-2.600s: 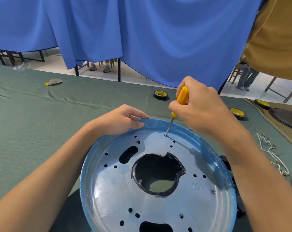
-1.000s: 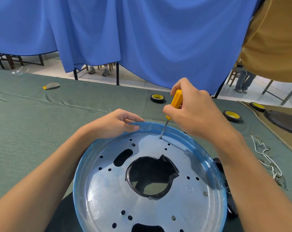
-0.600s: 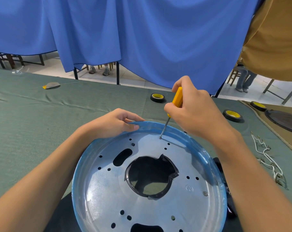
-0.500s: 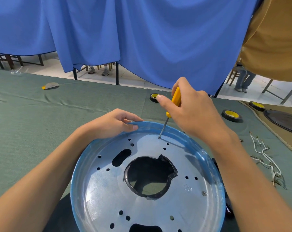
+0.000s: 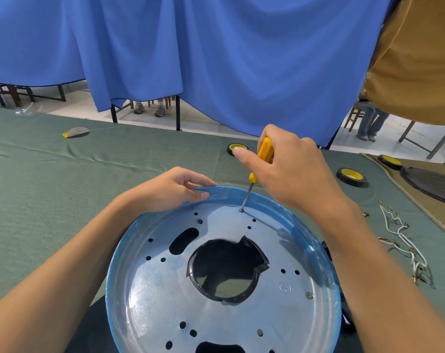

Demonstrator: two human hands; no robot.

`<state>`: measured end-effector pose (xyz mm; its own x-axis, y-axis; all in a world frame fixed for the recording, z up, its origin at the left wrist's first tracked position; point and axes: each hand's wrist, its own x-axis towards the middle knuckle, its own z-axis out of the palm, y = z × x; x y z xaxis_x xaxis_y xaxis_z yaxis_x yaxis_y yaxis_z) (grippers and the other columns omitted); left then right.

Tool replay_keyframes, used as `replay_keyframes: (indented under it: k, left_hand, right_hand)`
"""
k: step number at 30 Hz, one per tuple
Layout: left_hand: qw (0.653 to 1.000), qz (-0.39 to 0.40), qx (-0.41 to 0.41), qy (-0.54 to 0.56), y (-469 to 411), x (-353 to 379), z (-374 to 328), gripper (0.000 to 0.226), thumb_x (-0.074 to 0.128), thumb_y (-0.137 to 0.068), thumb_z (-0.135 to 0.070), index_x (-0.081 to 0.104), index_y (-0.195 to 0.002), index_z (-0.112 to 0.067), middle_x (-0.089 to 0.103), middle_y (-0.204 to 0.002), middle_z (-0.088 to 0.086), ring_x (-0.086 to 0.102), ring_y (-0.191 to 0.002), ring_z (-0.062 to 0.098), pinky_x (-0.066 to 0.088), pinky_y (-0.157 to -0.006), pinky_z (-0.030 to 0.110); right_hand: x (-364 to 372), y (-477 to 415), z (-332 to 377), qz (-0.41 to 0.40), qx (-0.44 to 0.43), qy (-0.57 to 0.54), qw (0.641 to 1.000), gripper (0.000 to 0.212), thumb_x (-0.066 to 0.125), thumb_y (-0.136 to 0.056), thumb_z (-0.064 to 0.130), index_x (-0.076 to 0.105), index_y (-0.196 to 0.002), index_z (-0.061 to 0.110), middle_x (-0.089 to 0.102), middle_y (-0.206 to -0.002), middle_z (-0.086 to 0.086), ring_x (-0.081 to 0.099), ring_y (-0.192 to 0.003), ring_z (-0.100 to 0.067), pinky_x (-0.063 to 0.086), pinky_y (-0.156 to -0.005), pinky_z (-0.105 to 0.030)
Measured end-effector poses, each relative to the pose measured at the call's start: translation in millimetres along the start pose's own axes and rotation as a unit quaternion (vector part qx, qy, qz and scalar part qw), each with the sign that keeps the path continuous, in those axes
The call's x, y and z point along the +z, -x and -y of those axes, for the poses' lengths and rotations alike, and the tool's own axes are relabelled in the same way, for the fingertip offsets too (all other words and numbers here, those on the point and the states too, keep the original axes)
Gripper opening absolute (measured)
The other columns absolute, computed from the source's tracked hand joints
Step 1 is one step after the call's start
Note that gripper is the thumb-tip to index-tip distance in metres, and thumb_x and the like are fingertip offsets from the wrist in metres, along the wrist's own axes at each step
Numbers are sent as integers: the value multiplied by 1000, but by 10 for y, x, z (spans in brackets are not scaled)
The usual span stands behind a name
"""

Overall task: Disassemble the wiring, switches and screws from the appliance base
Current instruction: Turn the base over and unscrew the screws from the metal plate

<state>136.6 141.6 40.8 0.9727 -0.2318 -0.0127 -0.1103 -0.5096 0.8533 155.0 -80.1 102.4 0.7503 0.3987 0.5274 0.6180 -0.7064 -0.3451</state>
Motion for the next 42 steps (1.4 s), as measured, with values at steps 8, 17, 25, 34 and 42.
replay_keyframes:
  k: [8, 17, 25, 34, 42]
  left_hand:
    - [1000, 2, -2, 0, 0, -3, 14, 28, 55, -98, -12, 68, -116, -28, 75, -106, -2, 70, -99, 20, 54, -92, 43]
    - [1000, 4, 0, -1, 0, -3, 14, 28, 55, -98, -13, 67, -119, -25, 75, -106, -2, 71, -98, 19, 56, -87, 34]
    - [1000, -1, 0, -7, -6, -4, 11, 27, 55, -98, -12, 68, -117, -26, 75, -104, -4, 71, -95, 15, 55, -85, 31]
    - [1000, -6, 3, -17, 1, -1, 4, 27, 55, -98, -14, 69, -115, -30, 75, -103, -3, 71, -94, 17, 55, -88, 37]
    - [1000, -4, -5, -3, -9, -2, 10, 28, 55, -98, -11, 67, -119, -22, 75, -106, -2, 70, -99, 20, 53, -94, 44]
  right_hand:
    - [-81, -10, -11, 77, 39, -44, 995, 32, 65, -79, 37, 43, -98, 25, 53, -80, 2, 52, -75, -19, 37, -55, -31]
    - [-6, 33, 22, -4, -26, 37, 999, 31, 53, -92, 50, 40, -93, 22, 49, -63, -1, 54, -64, -31, 47, -59, -41]
    - [-14, 2, -10, 19, 1, 22, 1000, 18, 57, -87, 33, 46, -94, 21, 56, -74, -3, 57, -72, -29, 53, -66, -47]
    - [-8, 4, 7, -4, 27, 24, 999, 18, 57, -90, 33, 47, -93, 18, 55, -73, -2, 55, -76, -28, 51, -65, -44]
    - [5, 26, 67, -10, 29, 19, 999, 39, 49, -92, 56, 43, -80, 19, 58, -72, -4, 56, -75, -28, 48, -64, -41]
